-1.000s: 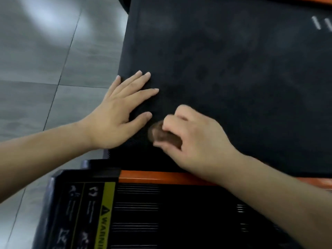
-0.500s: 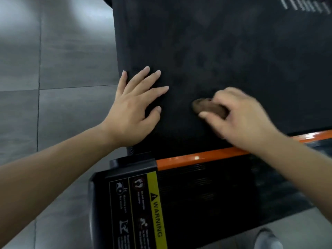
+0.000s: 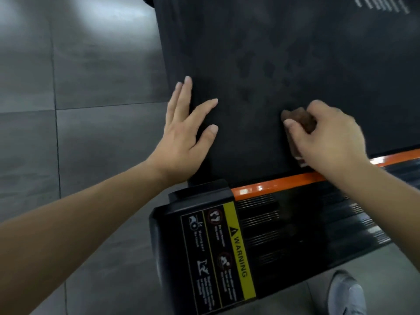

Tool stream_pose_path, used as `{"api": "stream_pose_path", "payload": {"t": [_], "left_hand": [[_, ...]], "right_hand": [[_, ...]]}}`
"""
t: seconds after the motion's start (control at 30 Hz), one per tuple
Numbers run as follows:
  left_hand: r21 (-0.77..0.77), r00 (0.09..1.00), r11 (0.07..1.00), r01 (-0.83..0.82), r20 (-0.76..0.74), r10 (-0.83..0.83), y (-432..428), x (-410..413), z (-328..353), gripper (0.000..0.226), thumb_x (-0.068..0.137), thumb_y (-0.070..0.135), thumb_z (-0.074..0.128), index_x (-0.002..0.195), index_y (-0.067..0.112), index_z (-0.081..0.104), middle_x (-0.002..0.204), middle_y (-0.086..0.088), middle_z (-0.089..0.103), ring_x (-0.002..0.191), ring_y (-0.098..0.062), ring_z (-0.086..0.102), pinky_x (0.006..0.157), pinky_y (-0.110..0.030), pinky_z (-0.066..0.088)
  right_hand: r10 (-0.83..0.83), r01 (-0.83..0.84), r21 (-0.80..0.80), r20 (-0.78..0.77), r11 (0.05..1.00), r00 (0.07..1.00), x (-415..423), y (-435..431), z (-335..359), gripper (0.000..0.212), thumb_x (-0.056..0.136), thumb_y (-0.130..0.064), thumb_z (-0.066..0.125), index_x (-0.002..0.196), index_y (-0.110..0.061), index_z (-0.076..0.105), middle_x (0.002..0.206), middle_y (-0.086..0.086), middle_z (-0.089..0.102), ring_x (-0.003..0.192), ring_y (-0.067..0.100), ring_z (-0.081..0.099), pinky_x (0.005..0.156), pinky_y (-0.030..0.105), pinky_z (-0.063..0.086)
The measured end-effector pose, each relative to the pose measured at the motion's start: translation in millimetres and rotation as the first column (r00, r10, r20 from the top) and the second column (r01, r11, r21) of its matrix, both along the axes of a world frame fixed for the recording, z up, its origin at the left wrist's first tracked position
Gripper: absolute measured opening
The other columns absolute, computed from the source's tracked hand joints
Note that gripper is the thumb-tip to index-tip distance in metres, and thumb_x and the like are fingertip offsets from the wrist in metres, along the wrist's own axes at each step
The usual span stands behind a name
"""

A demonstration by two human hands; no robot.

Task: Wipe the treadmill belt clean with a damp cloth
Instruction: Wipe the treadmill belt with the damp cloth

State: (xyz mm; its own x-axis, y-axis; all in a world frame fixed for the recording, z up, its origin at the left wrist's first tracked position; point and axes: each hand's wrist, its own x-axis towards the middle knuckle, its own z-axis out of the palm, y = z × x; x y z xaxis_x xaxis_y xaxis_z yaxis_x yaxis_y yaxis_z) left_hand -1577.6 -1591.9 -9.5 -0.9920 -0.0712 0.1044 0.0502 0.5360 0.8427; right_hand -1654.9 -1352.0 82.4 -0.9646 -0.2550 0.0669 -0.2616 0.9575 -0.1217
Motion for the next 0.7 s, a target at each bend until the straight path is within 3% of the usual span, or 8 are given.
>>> {"api": "stream_pose_path", "payload": {"t": [0.07,0.13,0.2,0.3,0.37,0.43,0.53,0.7], "left_hand": [[0.132,0.995,0.990,-0.057,0.085,0.046,1.0,5.4,-1.2,0.054,0.105,0.032,0.048,0.156,0.030,0.029,0.168,0.004,-0.014,0.153,-0.014,-0.016,0.124,-0.041,0.001],[0.197,0.990,0.973,-0.122,0.093,0.106,1.1,5.6,-3.3,0.059,0.103,0.031,0.049,0.157,0.026,0.024,0.168,0.003,-0.007,0.154,-0.014,-0.008,0.123,-0.037,0.006],[0.256,0.979,0.946,-0.199,0.098,0.179,-3.1,3.2,-7.7,0.059,0.101,0.034,0.047,0.155,0.025,0.028,0.167,0.001,0.005,0.153,-0.016,0.004,0.124,-0.036,0.012],[0.288,0.972,0.929,-0.233,0.068,0.223,-11.2,2.0,-15.7,0.057,0.095,0.043,0.051,0.149,0.029,0.037,0.159,0.005,0.019,0.150,-0.016,0.019,0.119,-0.048,0.032],[0.289,0.972,0.928,-0.235,0.050,0.230,-12.5,1.1,-17.2,0.057,0.092,0.047,0.053,0.145,0.030,0.041,0.154,0.007,0.024,0.147,-0.016,0.023,0.113,-0.049,0.040],[0.287,0.971,0.928,-0.238,0.048,0.234,-12.9,-0.3,-15.6,0.056,0.091,0.047,0.054,0.144,0.030,0.043,0.151,0.006,0.026,0.145,-0.016,0.026,0.111,-0.049,0.043],[0.278,0.973,0.932,-0.231,0.076,0.219,-12.8,3.0,-12.7,0.055,0.093,0.045,0.055,0.145,0.032,0.042,0.153,0.005,0.026,0.144,-0.015,0.025,0.112,-0.047,0.041],[0.175,0.983,0.969,-0.172,0.097,0.157,-26.9,6.7,-8.5,0.059,0.096,0.047,0.056,0.150,0.031,0.040,0.155,0.003,0.027,0.145,-0.015,0.029,0.113,-0.043,0.042]], "right_hand": [[0.076,-0.078,-0.050,-0.036,0.996,0.996,12.6,-28.7,-10.6,0.032,0.091,-0.047,0.062,0.083,-0.022,0.043,0.083,0.003,0.048,0.082,0.037,0.057,0.065,0.038,0.041],[0.280,-0.278,-0.152,-0.008,0.948,0.960,29.5,-62.2,-18.0,0.034,0.089,-0.046,0.065,0.079,-0.022,0.043,0.081,-0.001,0.048,0.074,0.026,0.053,0.062,0.035,0.042],[0.369,-0.359,-0.211,0.010,0.909,0.929,21.9,-73.6,-16.3,0.037,0.088,-0.047,0.066,0.077,-0.019,0.045,0.078,-0.002,0.049,0.070,0.020,0.052,0.061,0.037,0.046],[0.288,-0.280,-0.235,-0.003,0.931,0.958,-0.7,-74.3,-12.1,0.033,0.089,-0.048,0.065,0.082,-0.018,0.055,0.084,-0.001,0.055,0.074,0.020,0.056,0.066,0.042,0.050],[0.310,-0.308,-0.203,-0.023,0.929,0.951,12.1,-74.1,-13.0,0.029,0.087,-0.047,0.067,0.089,-0.019,0.060,0.088,-0.003,0.055,0.079,0.016,0.055,0.068,0.036,0.048],[0.397,-0.357,-0.274,0.105,0.893,0.912,35.0,-71.8,-10.3,0.025,0.085,-0.043,0.072,0.090,-0.020,0.064,0.089,-0.007,0.055,0.079,0.011,0.055,0.068,0.030,0.047],[0.437,-0.328,-0.350,0.304,0.878,0.846,49.1,-59.1,2.2,0.023,0.083,-0.041,0.074,0.084,-0.022,0.061,0.087,-0.009,0.053,0.076,0.010,0.056,0.066,0.033,0.049],[0.406,-0.366,-0.272,0.108,0.890,0.907,21.0,-90.2,-7.0,0.027,0.088,-0.045,0.069,0.090,-0.019,0.060,0.091,-0.003,0.051,0.077,0.014,0.052,0.069,0.035,0.047]]}}
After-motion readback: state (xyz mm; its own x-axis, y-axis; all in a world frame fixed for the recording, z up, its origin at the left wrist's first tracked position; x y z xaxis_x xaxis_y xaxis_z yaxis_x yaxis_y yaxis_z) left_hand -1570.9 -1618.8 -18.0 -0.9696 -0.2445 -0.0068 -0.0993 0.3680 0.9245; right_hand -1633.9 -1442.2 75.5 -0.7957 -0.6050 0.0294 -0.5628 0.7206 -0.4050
